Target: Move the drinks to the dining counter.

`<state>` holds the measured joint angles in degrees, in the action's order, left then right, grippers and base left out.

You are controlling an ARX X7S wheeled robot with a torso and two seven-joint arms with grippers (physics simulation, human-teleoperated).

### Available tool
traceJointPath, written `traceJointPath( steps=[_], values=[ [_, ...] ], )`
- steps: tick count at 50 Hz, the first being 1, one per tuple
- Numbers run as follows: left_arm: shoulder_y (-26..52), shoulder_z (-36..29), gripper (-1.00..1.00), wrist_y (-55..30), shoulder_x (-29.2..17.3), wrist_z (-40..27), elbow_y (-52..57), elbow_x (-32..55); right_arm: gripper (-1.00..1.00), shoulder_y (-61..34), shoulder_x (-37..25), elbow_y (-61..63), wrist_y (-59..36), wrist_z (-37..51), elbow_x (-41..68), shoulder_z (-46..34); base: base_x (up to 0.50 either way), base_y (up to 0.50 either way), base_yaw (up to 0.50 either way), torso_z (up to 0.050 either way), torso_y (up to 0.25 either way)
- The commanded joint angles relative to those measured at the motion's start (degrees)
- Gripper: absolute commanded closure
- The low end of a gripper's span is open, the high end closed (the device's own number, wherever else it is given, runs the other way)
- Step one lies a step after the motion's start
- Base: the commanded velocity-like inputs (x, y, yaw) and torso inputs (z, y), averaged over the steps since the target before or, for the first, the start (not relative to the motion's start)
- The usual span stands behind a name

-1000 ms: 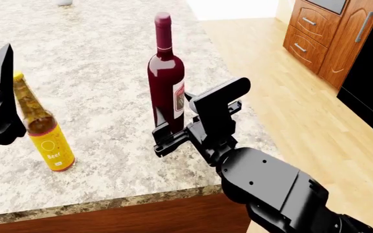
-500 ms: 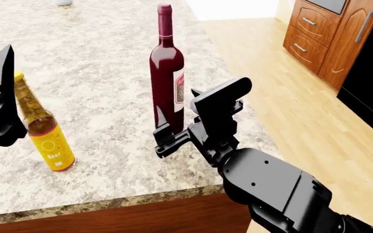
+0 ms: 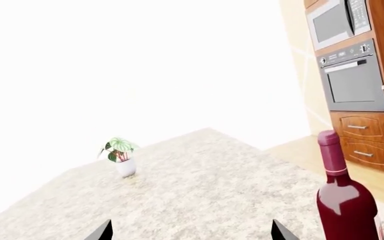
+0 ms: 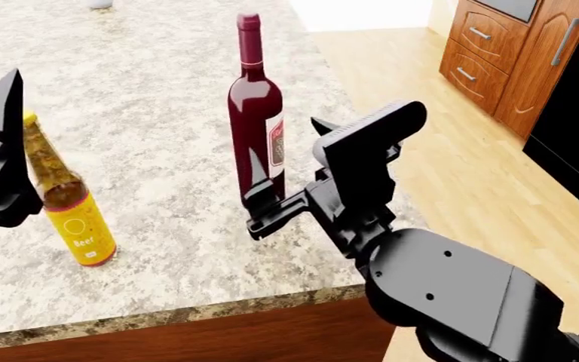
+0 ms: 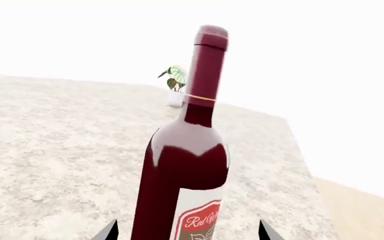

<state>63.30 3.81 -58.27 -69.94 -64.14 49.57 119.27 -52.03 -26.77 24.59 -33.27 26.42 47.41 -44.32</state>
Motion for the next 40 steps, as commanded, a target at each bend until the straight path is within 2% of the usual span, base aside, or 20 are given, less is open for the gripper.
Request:
traceJointPath(
  steps=[1,2,4,13,17,20,22,26,27,28,30,40],
  values=[
    [0.9,-0.4,-1.0,0.2,-0.1,0.0,0.0,0.3,-1.0,-2.9,-2.7,10.2,-6.4,7.9,9.0,4.8,0.0,0.0,0.0,0.0,0.0],
    [1.2,-0.4,-1.0,0.3,-0.2,0.0,-0.1,0.5,-1.0,-2.2,-3.0,11.1,-5.0,10.0,11.8,7.9,0.0,0.0,0.0,0.0,0.0],
    [1.5,-0.7,-1.0,0.4,-0.1,-0.1,0.1,0.6,-1.0,-4.4,-4.0,13.3,-8.5,13.3,12.4,7.6,0.0,0.0,0.0,0.0,0.0],
    [0.6,-0.7,-1.0,0.2,1.1,0.0,0.7,-0.5,-1.0,-8.4,-6.3,17.8,-11.7,23.7,26.0,13.7,0.0,0.0,0.0,0.0,0.0],
    [3.0,-3.1,-1.0,0.4,1.5,-1.0,1.1,0.3,-1.0,-10.4,-7.0,17.8,-13.7,30.8,29.1,14.9,0.0,0.0,0.0,0.0,0.0],
    [3.3,-3.3,-1.0,0.4,1.4,-1.1,1.1,0.4,-1.0,-9.1,-7.3,19.3,-11.7,29.9,26.7,15.9,0.0,0.0,0.0,0.0,0.0],
    [3.3,-3.2,-1.0,0.5,1.4,-1.1,1.1,0.5,-1.0,-9.6,-7.7,19.6,-11.9,32.7,23.1,16.4,0.0,0.0,0.0,0.0,0.0],
    [4.2,-3.7,-1.0,0.6,1.1,-1.4,1.1,0.9,-1.0,-8.5,-8.8,19.0,-10.0,29.2,21.3,17.0,0.0,0.0,0.0,0.0,0.0],
    [4.3,-3.8,-1.0,0.6,1.3,-1.6,1.3,0.9,-1.0,-8.6,-10.0,22.8,-10.3,29.0,16.3,15.6,0.0,0.0,0.0,0.0,0.0],
    [4.3,-3.9,-1.0,0.6,1.3,-1.6,1.4,0.9,-1.0,-8.1,-10.2,22.7,-8.7,25.7,16.3,15.6,0.0,0.0,0.0,0.0,0.0],
    [4.3,-4.0,-1.0,0.6,1.3,-1.6,1.4,0.9,-1.0,-8.3,-10.1,22.3,-9.6,28.1,17.3,16.0,0.0,0.0,0.0,0.0,0.0],
    [6.3,-4.5,-1.0,1.0,0.5,-2.1,1.1,2.3,-1.0,-8.5,-9.8,22.3,-7.5,25.6,17.8,16.7,0.46,-0.11,0.0,0.0,0.0]
  ],
)
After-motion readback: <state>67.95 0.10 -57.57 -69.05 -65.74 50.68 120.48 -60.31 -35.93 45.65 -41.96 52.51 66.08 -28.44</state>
